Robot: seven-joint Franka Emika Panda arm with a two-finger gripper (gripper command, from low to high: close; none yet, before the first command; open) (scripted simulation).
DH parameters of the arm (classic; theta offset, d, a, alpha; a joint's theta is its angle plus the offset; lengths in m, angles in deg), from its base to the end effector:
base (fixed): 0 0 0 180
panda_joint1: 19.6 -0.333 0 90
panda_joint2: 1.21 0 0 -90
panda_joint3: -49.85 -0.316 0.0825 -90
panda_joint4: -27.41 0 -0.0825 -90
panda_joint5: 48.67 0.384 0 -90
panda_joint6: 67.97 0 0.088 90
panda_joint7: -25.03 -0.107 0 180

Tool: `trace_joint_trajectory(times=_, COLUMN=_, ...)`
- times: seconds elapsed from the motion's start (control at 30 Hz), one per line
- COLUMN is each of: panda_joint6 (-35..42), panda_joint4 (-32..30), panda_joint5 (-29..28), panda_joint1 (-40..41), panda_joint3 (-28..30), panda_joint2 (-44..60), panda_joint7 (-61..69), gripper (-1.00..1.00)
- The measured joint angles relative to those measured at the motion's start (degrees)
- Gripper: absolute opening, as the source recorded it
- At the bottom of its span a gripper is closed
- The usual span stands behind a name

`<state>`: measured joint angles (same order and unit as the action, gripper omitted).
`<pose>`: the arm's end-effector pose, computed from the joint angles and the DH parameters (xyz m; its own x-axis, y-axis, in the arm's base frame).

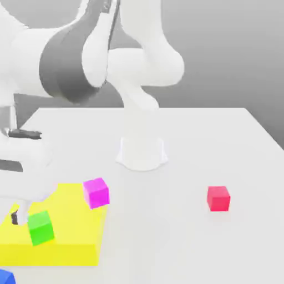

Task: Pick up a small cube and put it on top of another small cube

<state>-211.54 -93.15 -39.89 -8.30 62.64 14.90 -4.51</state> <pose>0.5401 -0.2395 0.2993 0.4994 -0.8618 0.0890 -0.8562 -0.5066 -0.1016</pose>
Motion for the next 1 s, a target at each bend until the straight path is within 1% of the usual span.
trace_joint_trajectory(times=0.17, panda_joint6=-1.91, panda_joint4=1.91, panda_joint5=1.93, panda_joint1=3.79, panda_joint3=0.13, panda_joint2=10.49, panda_joint7=3.03, gripper=0.00)
trace_joint_trajectory(times=0.3, panda_joint6=-6.98, panda_joint4=3.87, panda_joint5=4.17, panda_joint1=5.87, panda_joint3=-1.65, panda_joint2=18.80, panda_joint7=4.91, gripper=0.00)
trace_joint_trajectory(times=0.33, panda_joint6=-8.02, panda_joint4=4.22, panda_joint5=4.57, panda_joint1=6.23, panda_joint3=-2.08, panda_joint2=20.22, panda_joint7=5.19, gripper=-1.00)
trace_joint_trajectory(times=0.53, panda_joint6=-8.48, panda_joint4=4.40, panda_joint5=4.88, panda_joint1=6.39, panda_joint3=-2.29, panda_joint2=20.93, panda_joint7=5.43, gripper=-1.00)
trace_joint_trajectory(times=0.7, panda_joint6=-3.00, panda_joint4=2.25, panda_joint5=2.75, panda_joint1=4.66, panda_joint3=-0.09, panda_joint2=13.30, panda_joint7=3.73, gripper=-1.00)
trace_joint_trajectory(times=0.83, panda_joint6=-1.13, panda_joint4=-4.04, panda_joint5=1.70, panda_joint1=2.16, panda_joint3=1.34, panda_joint2=5.13, panda_joint7=-1.05, gripper=-1.00)
trace_joint_trajectory(times=1.0, panda_joint6=0.37, panda_joint4=-12.72, panda_joint5=-1.08, panda_joint1=-0.53, panda_joint3=2.45, panda_joint2=-5.39, panda_joint7=-8.80, gripper=-1.00)
